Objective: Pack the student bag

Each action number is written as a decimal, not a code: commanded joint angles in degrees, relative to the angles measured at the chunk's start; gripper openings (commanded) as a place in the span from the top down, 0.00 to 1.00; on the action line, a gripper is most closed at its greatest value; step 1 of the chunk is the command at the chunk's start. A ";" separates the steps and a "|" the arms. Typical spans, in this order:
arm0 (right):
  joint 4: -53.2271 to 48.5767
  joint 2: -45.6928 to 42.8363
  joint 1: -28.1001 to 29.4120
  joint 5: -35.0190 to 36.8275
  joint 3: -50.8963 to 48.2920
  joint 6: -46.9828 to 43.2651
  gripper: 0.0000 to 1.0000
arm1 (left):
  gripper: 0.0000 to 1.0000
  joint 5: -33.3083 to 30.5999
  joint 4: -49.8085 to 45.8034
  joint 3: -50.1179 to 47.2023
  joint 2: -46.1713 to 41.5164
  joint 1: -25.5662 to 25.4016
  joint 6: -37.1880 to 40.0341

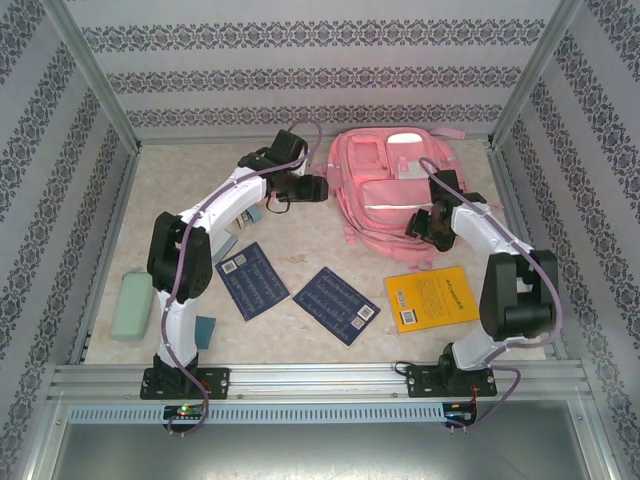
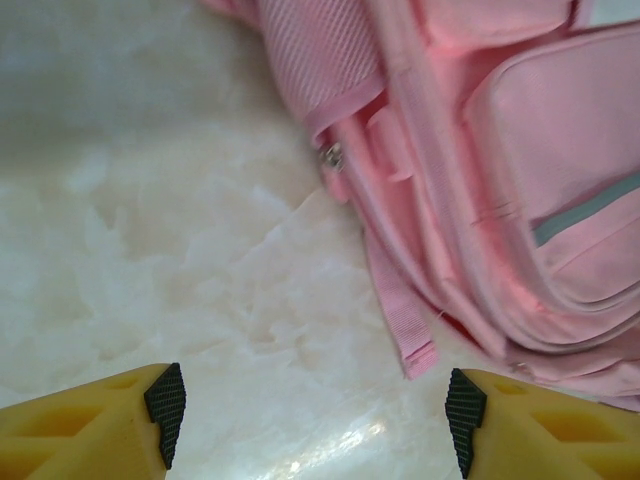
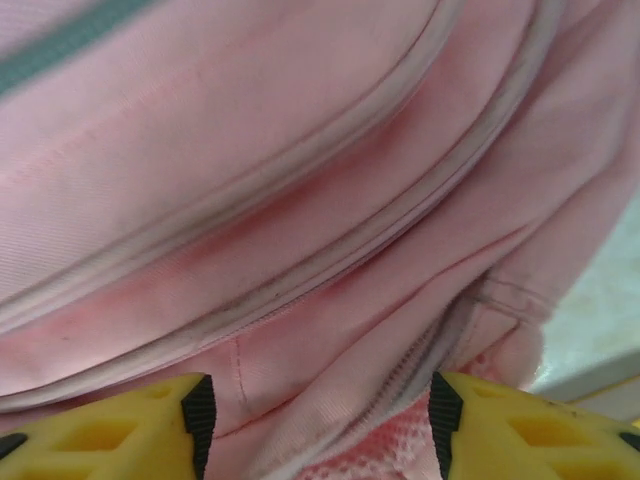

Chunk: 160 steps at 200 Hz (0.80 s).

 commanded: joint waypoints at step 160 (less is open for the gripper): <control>-2.92 11.74 27.04 -11.61 22.19 -2.67 0.40 | 0.29 -7.44 6.37 -11.54 -8.41 0.76 -5.76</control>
